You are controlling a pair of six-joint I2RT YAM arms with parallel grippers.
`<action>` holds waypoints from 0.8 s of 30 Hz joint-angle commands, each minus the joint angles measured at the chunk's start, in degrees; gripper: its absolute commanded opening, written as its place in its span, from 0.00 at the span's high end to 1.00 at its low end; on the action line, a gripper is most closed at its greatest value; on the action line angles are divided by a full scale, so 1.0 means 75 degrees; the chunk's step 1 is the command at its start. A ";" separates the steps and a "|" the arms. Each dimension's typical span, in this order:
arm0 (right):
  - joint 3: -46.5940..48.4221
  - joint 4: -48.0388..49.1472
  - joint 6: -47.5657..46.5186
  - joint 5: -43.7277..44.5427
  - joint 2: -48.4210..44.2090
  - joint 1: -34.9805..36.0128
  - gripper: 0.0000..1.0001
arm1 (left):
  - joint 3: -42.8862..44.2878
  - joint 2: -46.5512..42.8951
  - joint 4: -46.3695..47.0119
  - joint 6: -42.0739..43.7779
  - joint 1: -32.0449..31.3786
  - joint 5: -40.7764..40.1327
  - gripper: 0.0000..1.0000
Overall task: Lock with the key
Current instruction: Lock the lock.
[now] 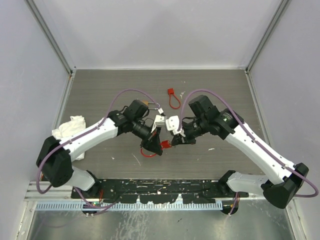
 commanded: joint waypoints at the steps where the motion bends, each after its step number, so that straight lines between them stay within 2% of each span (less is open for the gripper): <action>1: 0.0263 -0.0144 -0.0112 0.0829 -0.0135 0.0081 0.99 | 0.0527 0.0628 -0.2577 0.0256 0.0006 -0.0042 1.00; 2: 0.0246 -0.0084 0.0129 0.0810 -0.0081 0.0072 0.99 | 0.0549 0.0494 -0.2400 0.0194 -0.0118 -0.0839 1.00; 4: 0.0278 -0.0059 0.0714 0.0550 0.0130 -0.0048 0.99 | 0.0406 -0.0033 -0.1748 0.0113 -0.0567 -0.3247 1.00; 7: 0.0335 -0.0272 0.1366 -0.0301 0.0552 -0.0710 0.99 | -0.0426 -0.1398 -0.0222 0.0202 -0.1405 -0.6743 1.00; 9: 0.0385 -0.0615 0.1343 -0.0899 0.0842 -0.1195 0.99 | -0.1127 -0.2267 0.0667 0.0499 -0.1749 -0.7913 1.00; 11: 0.0417 -0.0952 0.1125 -0.1502 0.1037 -0.1538 0.99 | -0.1564 -0.2812 0.1042 0.0641 -0.1848 -0.8248 1.00; 13: 0.0414 -0.1232 0.0794 -0.1845 0.1118 -0.1601 0.99 | -0.1723 -0.3077 0.0887 0.0628 -0.1816 -0.7777 1.00; 14: 0.0372 -0.1232 0.0729 -0.1977 0.1084 -0.1598 0.99 | -0.1739 -0.3113 0.0704 0.0535 -0.1711 -0.7114 1.00; 17: 0.0308 -0.1130 0.0645 -0.2165 0.0985 -0.1579 0.99 | -0.1668 -0.2863 0.0476 -0.0143 -0.0952 -0.3334 1.00; 20: 0.0373 -0.1204 0.0291 -0.1789 0.0796 -0.1314 0.99 | -0.1483 -0.1869 0.0336 -0.1040 -0.0054 0.0083 1.00; 21: 0.0364 -0.1133 0.0216 -0.1471 0.0665 -0.1141 0.99 | -0.1384 -0.1437 0.0192 -0.1229 0.0145 0.0899 1.00; 23: 0.0242 -0.0817 0.0167 -0.0670 0.0328 -0.0593 0.99 | -0.0967 -0.0166 -0.0676 -0.1096 0.0271 0.1777 1.00; 24: 0.0157 -0.0609 0.0157 -0.0226 0.0132 -0.0306 0.99 | -0.0609 0.0256 -0.1354 -0.0735 0.0268 0.1819 1.00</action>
